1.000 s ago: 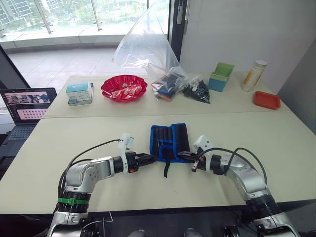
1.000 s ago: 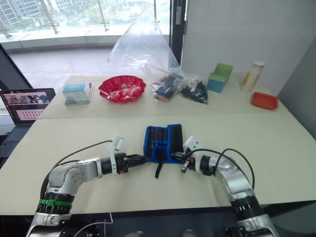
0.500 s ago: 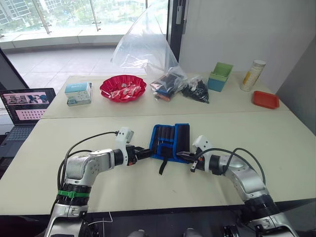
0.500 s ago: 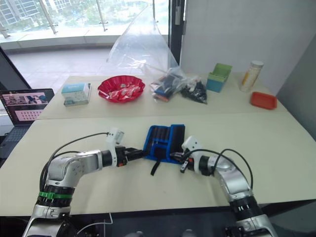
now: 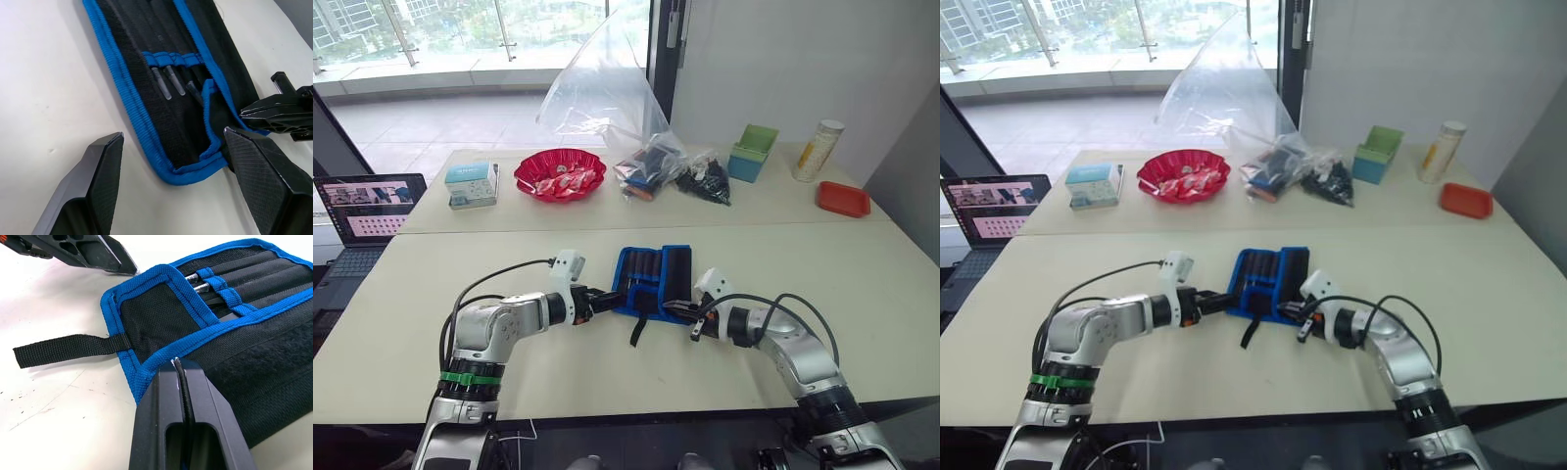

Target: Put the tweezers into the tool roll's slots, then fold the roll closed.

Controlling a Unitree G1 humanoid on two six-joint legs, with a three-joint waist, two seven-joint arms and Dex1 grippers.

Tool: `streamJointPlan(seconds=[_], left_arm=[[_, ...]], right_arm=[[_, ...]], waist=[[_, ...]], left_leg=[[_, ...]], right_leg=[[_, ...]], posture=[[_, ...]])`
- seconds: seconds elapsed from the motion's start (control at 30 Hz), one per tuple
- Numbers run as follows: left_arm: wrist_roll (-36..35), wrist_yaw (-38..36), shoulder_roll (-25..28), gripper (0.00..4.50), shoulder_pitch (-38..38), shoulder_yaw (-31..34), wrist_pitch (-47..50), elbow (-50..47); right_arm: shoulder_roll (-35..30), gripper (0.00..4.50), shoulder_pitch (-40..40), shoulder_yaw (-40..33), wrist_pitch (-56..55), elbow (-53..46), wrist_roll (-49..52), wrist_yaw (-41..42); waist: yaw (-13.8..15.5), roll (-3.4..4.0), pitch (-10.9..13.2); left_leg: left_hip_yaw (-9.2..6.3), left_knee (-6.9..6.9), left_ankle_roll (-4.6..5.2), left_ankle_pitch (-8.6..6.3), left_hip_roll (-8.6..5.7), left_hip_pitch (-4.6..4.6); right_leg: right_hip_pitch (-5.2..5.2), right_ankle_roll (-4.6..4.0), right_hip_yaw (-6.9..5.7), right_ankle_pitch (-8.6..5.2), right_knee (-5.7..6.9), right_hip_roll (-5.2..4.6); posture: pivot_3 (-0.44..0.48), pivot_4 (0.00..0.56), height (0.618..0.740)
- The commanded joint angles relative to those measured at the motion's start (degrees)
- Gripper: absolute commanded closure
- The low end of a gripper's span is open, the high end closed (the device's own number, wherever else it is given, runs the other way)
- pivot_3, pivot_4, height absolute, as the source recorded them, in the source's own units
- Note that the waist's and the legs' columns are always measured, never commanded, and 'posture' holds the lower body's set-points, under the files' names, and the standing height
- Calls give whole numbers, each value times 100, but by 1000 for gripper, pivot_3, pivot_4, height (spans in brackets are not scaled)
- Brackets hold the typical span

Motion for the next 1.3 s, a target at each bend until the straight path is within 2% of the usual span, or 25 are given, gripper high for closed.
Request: streamJointPlan(seconds=[0.03, 0.3, 0.43, 0.63, 0.73, 0.8, 1.1, 1.3], left_arm=[[27, 30, -214, 1011, -112, -115, -62, 56], [126, 175, -279, 1011, -143, 92, -144, 83], [1, 348, -231, 1011, -104, 569, -268, -32], [-99, 333, -228, 1011, -90, 695, -160, -51], [-183, 307, -319, 1696, -51, 650, -42, -113], [-203, 329, -402, 2399, -10, 623, 12, -149], [-30, 431, -376, 2399, 71, 469, 7, -129], [48, 581, -343, 2399, -48, 692, -181, 13]], right_arm=[[5, 4500, 72, 48, 61, -37, -69, -26], [-27, 4500, 129, 32, 84, -90, -75, -52], [-17, 4500, 140, 71, 81, -86, -91, -48], [14, 4500, 91, 115, 34, -11, -130, -40], [44, 4500, 53, 141, 31, -5, -150, -23], [50, 4500, 46, 143, 25, -3, -168, -5], [35, 4500, 93, 129, 5, -24, -190, 1], [39, 4500, 114, 136, 17, -53, -189, -6]], waist=[[-1, -1, 0], [-5, -1, 0], [-14, -1, 0], [-6, -1, 0], [-13, -1, 0], [-15, -1, 0], [-16, -1, 0], [-16, -1, 0]], left_leg=[[0, 0, 1, -1, -1, 0], [-2, 0, 1, 0, 0, 2], [-2, -2, 1, -1, 1, 2], [-2, -1, 1, -1, 0, 1], [-2, -1, 1, -1, 0, 1], [-2, -2, 1, -1, 1, 1], [-2, -3, 1, -1, 2, 1], [-2, -3, 1, -1, 2, 1]], right_leg=[[2, 0, 0, 0, -1, -1], [5, 0, -1, 0, -4, 0], [3, 0, -2, 0, -4, 0], [3, 0, -2, 0, -5, 0], [4, 0, -2, 0, -6, 0], [3, 0, -2, 0, -6, 0], [3, 0, -2, 0, -6, 1], [3, 0, -2, 0, -7, 1]], posture=[[0, 150, 740], [0, 150, 740], [0, 150, 740], [0, 150, 740], [0, 150, 740], [0, 150, 740], [0, 150, 740], [0, 150, 740]])
